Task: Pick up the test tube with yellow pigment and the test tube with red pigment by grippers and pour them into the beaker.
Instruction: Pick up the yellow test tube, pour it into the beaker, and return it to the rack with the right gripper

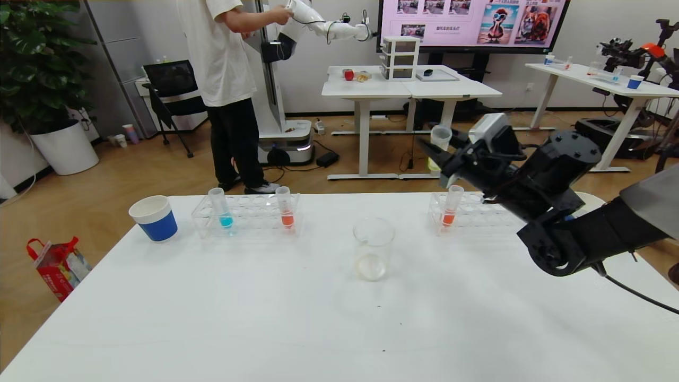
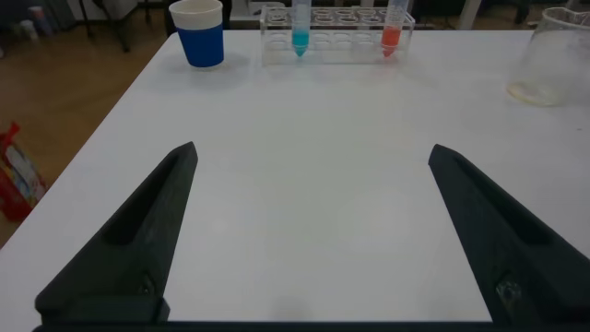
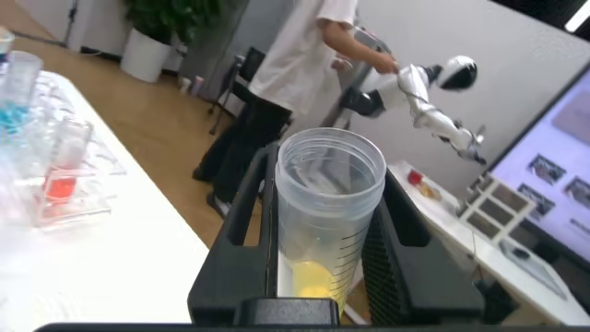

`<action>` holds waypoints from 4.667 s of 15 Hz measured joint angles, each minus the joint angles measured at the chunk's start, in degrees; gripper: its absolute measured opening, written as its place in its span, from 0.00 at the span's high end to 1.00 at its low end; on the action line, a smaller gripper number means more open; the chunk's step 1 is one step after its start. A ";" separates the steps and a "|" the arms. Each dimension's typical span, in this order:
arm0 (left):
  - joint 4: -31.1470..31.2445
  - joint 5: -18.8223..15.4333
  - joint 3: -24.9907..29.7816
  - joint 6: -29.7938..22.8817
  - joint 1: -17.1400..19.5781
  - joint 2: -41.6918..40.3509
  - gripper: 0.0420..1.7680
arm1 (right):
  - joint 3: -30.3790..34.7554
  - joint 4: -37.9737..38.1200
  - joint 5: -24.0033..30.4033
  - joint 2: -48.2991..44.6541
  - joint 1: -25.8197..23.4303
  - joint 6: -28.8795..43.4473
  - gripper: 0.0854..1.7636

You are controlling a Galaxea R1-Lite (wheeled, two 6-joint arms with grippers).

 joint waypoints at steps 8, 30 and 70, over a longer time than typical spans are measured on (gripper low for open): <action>0.00 -0.02 0.00 0.02 0.00 0.00 0.01 | -1.60 7.35 12.73 1.38 3.61 -25.82 0.74; -0.02 0.00 0.00 0.02 0.00 0.00 0.01 | -9.12 16.57 25.36 9.37 3.91 -64.83 0.74; 0.00 0.00 0.00 0.02 0.00 0.00 0.01 | -5.13 -2.55 -2.88 0.91 3.24 -10.12 0.74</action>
